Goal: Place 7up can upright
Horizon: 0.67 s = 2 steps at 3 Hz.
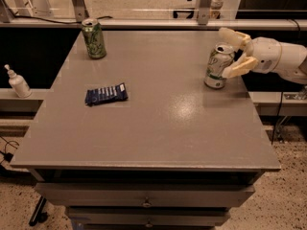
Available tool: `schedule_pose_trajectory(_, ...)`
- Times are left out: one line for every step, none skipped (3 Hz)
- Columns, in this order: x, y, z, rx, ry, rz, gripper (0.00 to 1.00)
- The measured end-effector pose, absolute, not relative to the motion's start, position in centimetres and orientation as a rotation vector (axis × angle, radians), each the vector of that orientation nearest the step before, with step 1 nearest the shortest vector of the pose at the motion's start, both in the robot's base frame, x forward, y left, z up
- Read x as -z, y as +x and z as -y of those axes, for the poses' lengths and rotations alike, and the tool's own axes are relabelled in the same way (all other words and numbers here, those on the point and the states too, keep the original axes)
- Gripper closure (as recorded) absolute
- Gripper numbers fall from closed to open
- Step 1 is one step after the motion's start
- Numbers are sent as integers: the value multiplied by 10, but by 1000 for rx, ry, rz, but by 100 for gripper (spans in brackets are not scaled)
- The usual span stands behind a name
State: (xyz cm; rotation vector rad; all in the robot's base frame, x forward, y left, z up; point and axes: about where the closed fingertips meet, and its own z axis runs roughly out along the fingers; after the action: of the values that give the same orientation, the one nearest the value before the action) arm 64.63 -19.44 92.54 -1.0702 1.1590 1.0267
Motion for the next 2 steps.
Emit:
schedule_pose_trajectory(-943,640,198,-986,-1129,-1152,0)
schedule_pose_trajectory(-990,629,207,-872,-1200,-1112,0)
